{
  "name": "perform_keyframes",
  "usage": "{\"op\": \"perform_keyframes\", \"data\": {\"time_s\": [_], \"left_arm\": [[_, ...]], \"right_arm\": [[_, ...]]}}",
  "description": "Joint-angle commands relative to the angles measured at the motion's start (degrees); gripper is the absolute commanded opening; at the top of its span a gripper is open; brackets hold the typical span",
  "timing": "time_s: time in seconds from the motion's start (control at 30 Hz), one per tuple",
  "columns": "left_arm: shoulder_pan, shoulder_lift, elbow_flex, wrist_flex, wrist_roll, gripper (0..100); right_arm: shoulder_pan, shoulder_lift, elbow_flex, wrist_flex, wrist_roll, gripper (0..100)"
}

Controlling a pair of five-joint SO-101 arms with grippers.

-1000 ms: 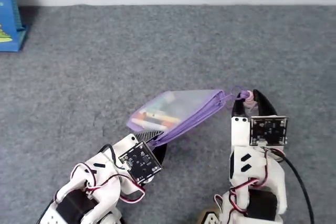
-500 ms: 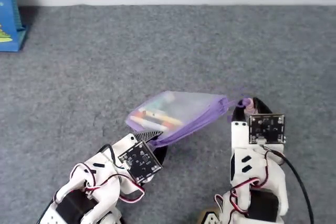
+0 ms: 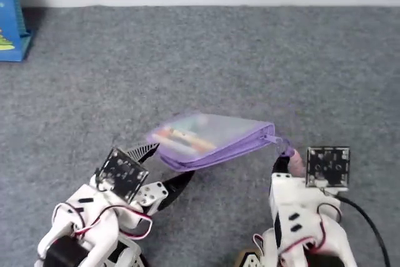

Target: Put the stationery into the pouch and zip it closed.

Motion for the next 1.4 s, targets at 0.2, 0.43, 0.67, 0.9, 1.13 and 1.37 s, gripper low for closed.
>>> {"op": "perform_keyframes", "data": {"time_s": [0.2, 0.43, 0.67, 0.9, 1.13, 1.37], "left_arm": [[-0.62, -0.79, -14.37, 3.96, 3.08, 28], [-5.71, -0.79, -19.21, 3.52, 3.08, 28], [-16.09, -0.88, -19.38, 0.26, 2.81, 28], [-16.7, -0.97, -17.19, 0.7, 2.81, 24], [-16.7, -0.97, -11.56, 0.7, 2.64, 1], [-16.79, -0.97, -4.88, 0.79, 2.55, 1]], "right_arm": [[-8.57, 0.84, -12.57, 3.03, -4.04, 30.1], [-8.4, 0.4, -13.45, 2.77, -4.4, 30.1], [-8.31, 0.31, -13.45, 2.51, -4.31, 30.1], [-8.31, 0.31, -13.19, 2.51, -4.4, 12.1], [-8.31, 0.31, -13.01, 6.29, -4.04, 3.3], [-6.11, 0.31, -0.88, 7.6, -3.87, 0.8]]}}
